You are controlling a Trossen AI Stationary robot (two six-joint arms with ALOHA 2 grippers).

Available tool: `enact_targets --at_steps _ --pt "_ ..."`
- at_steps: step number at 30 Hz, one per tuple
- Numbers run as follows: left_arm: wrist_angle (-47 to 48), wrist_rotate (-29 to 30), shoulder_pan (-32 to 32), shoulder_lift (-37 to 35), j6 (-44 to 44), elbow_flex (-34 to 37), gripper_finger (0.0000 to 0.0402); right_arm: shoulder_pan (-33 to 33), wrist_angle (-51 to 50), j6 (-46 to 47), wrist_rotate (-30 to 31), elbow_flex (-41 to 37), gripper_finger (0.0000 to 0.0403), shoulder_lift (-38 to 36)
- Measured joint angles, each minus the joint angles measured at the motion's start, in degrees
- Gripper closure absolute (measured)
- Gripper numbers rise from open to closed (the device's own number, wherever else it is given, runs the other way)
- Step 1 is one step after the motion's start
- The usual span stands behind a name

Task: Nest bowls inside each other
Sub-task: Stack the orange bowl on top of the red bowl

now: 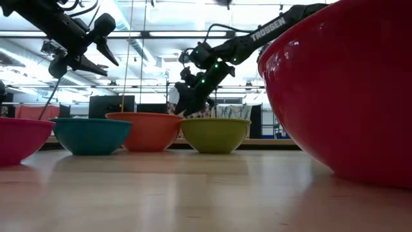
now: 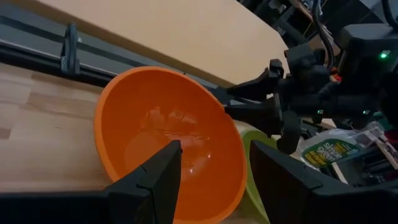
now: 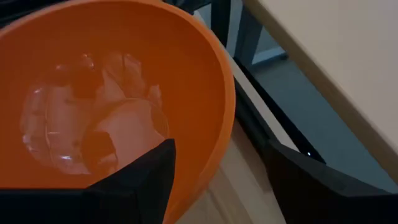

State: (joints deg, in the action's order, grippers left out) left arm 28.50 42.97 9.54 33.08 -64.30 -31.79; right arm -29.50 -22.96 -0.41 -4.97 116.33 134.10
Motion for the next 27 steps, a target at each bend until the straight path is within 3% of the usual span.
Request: enact_targets --at_steps 7,12,27 --pt "0.0 -0.9 0.0 0.0 0.4 0.0 0.0209 0.4 -0.8 -1.2 -0.5 0.0 0.0156 1.7" --pt "0.0 -1.0 0.0 0.0 0.4 0.0 0.0209 0.8 -1.0 -1.3 -0.4 0.0 0.0182 1.8" --pt "0.1 -1.3 0.0 -0.1 2.2 0.0 0.0209 0.9 -0.9 -1.4 0.7 0.0 0.0347 1.8"
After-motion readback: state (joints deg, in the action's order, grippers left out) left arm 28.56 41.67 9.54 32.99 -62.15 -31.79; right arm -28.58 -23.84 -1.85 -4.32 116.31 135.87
